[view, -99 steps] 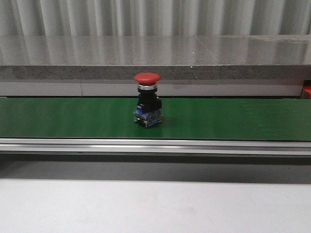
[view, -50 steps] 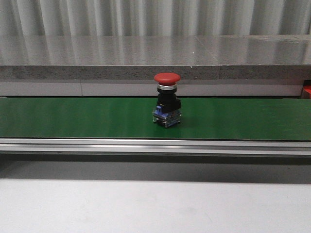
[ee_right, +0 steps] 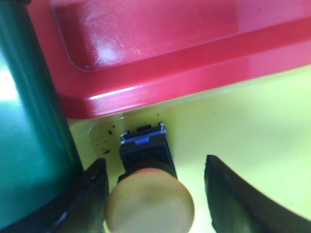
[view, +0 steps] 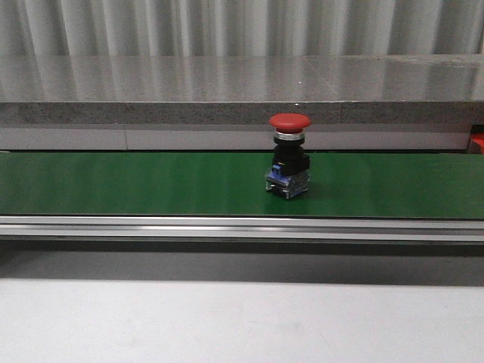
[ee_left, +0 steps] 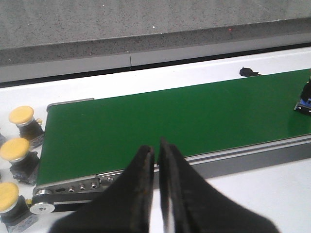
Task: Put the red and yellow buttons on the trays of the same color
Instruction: 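Carry the yellow button into the yellow tray and release it, then grasp the red button at the belt's end with the right gripper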
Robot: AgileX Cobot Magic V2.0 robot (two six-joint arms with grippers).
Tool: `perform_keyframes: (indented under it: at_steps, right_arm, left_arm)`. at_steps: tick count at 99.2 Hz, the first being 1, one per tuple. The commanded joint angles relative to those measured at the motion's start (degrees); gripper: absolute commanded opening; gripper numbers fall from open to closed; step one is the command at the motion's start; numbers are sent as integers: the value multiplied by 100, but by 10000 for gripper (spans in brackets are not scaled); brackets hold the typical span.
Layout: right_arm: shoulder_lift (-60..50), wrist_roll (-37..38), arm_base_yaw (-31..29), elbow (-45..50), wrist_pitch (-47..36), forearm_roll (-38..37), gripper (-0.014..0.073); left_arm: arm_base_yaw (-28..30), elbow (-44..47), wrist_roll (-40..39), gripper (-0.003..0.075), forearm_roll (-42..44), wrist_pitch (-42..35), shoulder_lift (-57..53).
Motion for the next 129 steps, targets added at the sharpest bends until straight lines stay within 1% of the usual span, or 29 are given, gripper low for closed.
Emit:
perform_keyframes:
  at_steps: [1,25,32,46,68,100,114,129]
  right_arm:
    - [-413,-62,-28,-162,-52,97,459]
    - [-1248,-66,1,-162,104,97,457]
    - [-1528,-66,28,-162,247,211,457]
    - [-1993,-66,312,-162,501,338,457]
    - [-2375,-66,1322,-162,779,474,457]
    - [-2402,-66,2911,-162,1201,733,457]
    - [-2402,-68,3499,-162,1311,735,457]
    - [-2334,-210,3950,-162,1271,740,457]
  left_arm:
    - [-38,-138,-8,-6,-94,-423,46]
    - [-38,-138,-8,-6,-94,-423,46]
    - [-38,-138,-8,-6,-94,-423,46]
    - [-38,-138,-8,-6,-94,-423,46]
    - [-38,-138,-8,-6,-94,-433,46]
    - [-38,-138,-8,-6,-94,-433,46]
    - [-38,-138,-8,-6,-94,-433,46]
    - [-38,-138,-8,-6,-94,-433,46]
